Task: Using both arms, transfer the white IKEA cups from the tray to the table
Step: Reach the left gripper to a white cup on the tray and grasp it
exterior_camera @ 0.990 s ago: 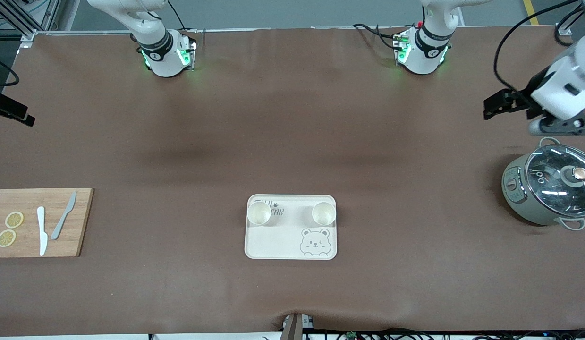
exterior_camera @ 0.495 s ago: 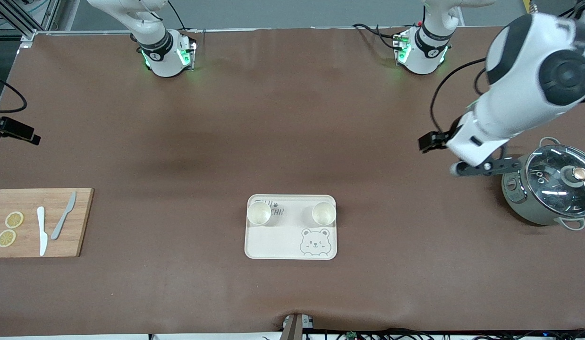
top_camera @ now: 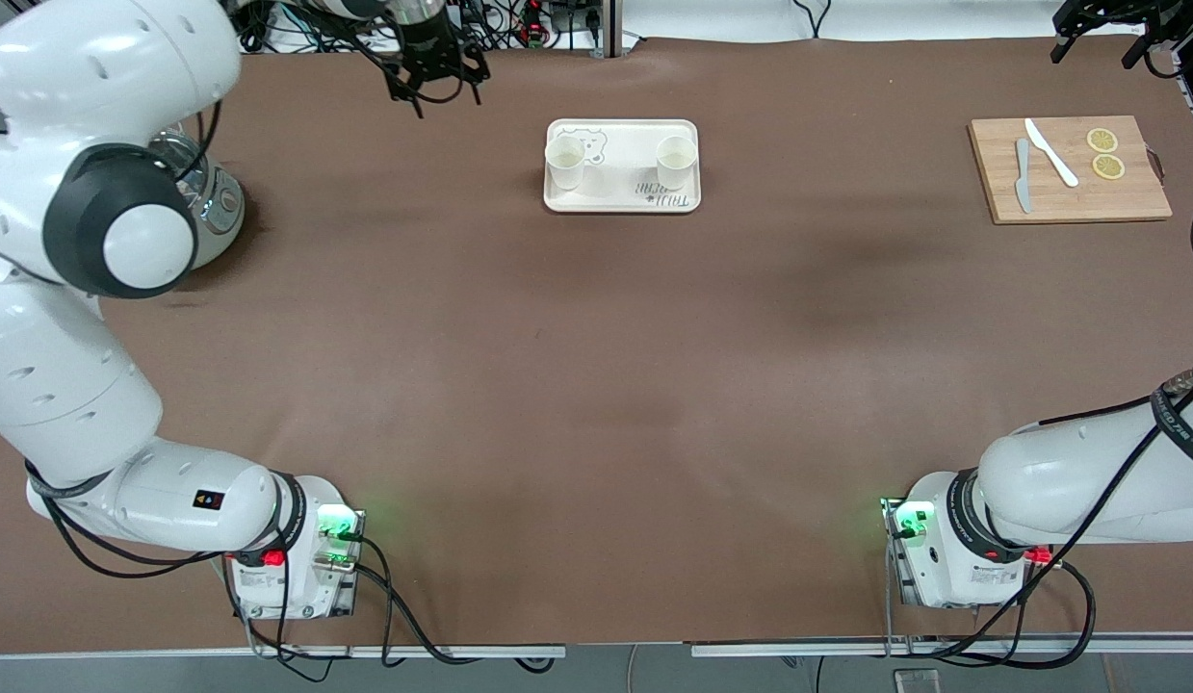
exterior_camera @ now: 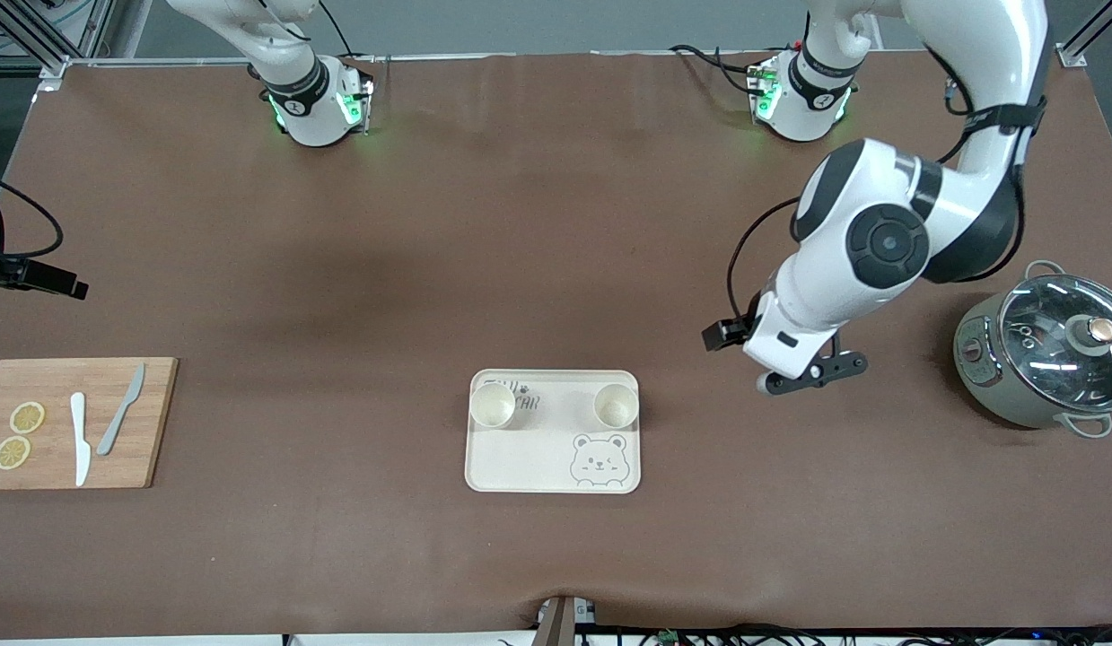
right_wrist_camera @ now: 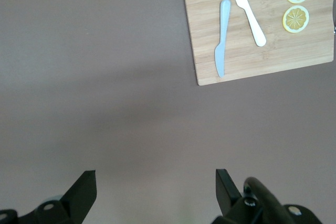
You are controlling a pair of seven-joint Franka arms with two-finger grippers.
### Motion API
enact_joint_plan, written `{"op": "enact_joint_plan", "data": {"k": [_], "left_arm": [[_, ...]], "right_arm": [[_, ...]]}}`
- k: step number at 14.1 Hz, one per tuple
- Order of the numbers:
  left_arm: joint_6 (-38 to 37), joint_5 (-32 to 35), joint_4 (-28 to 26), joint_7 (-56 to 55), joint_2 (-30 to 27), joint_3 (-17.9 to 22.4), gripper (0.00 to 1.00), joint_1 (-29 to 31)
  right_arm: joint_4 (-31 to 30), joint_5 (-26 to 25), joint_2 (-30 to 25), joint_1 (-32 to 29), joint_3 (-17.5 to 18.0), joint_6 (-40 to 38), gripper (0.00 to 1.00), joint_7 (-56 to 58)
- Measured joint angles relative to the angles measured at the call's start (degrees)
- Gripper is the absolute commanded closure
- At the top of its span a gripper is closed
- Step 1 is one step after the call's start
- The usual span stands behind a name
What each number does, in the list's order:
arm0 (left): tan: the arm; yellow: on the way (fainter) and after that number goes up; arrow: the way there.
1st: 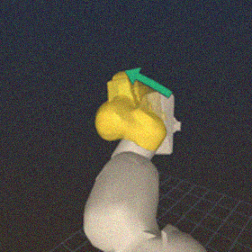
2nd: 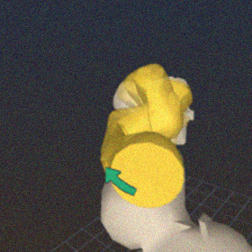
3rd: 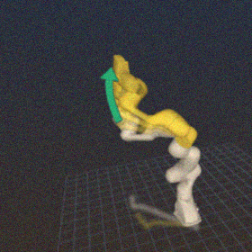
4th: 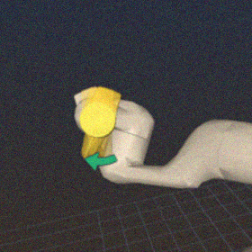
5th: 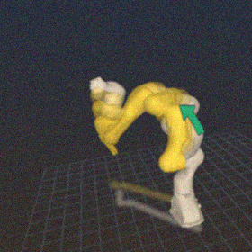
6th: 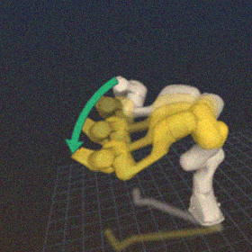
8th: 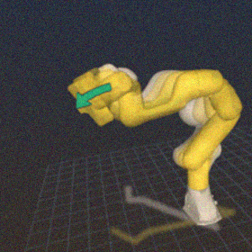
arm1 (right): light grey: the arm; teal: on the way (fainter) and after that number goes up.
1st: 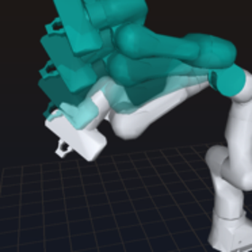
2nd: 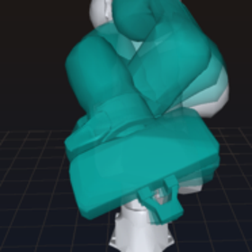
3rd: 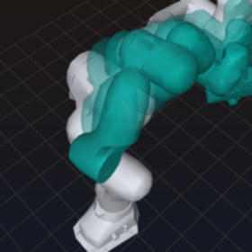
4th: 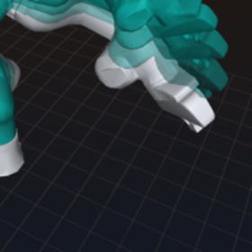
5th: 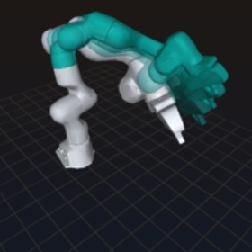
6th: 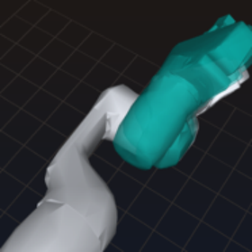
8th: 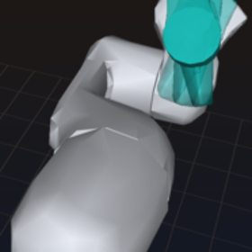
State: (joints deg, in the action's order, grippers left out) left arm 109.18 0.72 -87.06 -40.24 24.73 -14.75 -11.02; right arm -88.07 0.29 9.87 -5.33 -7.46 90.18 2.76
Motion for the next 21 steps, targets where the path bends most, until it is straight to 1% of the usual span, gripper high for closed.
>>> {"op": "enact_joint_plan", "data": {"k": [2,4,6,8,9,10,12,14,16,17,18,19,20,21], "left_arm": [[6.3,0.0,0.0,-3.3,3.1,0.0,0.0,-1.8],[14.8,0.0,0.1,-6.4,7.3,0.1,0.0,-3.4],[20.9,0.0,0.4,-7.4,11.8,0.2,0.01,-4.5],[23.4,0.0,1.3,-7.4,14.7,0.2,0.12,-4.9],[23.9,0.0,1.6,-7.4,15.5,0.2,0.19,-5.0],[24.1,0.0,1.9,-7.4,16.1,0.2,0.22,-5.0],[24.1,0.0,1.9,-7.4,16.5,0.2,0.22,-5.2],[24.1,0.0,1.9,-7.4,16.8,0.2,0.26,-5.8],[24.1,0.0,1.9,-7.4,17.5,0.2,0.46,-6.7],[24.1,0.0,1.9,-7.4,17.9,0.2,0.53,-7.1],[24.2,0.1,1.9,-7.4,18.4,0.2,0.64,-7.4],[24.9,0.4,1.9,-7.4,18.9,0.2,0.79,-7.5],[26.1,0.7,1.9,-7.4,19.6,0.2,0.97,-7.5],[27.4,0.8,1.9,-7.3,20.2,0.3,1.0,-7.5]], "right_arm": [[0.0,0.0,0.5,-0.2,0.0,0.0,0.0,0.0],[0.0,0.0,1.3,-0.2,0.1,0.0,0.0,0.0],[0.0,0.0,1.8,-0.2,0.3,0.0,0.0,0.0],[0.1,0.0,1.8,-0.2,0.2,0.0,0.0,0.0],[0.1,0.0,1.8,-0.2,0.2,0.0,0.0,0.0],[0.1,0.0,1.8,-0.2,0.2,0.0,0.0,0.0],[0.2,0.0,1.8,-0.2,0.3,0.1,0.0,0.0],[0.2,0.0,1.8,-0.2,0.3,0.1,0.0,0.0],[0.5,0.0,1.8,-0.2,0.2,0.1,0.0,0.0],[0.6,0.1,1.9,-0.2,0.2,0.3,0.0,0.0],[0.6,0.1,2.2,-0.2,0.2,1.1,0.0,0.0],[0.5,0.2,3.0,-0.2,0.2,2.1,0.0,0.0],[0.4,0.2,4.4,-0.1,0.4,3.1,0.0,0.0],[0.4,0.2,6.2,0.3,0.6,4.7,0.0,0.0]]}}
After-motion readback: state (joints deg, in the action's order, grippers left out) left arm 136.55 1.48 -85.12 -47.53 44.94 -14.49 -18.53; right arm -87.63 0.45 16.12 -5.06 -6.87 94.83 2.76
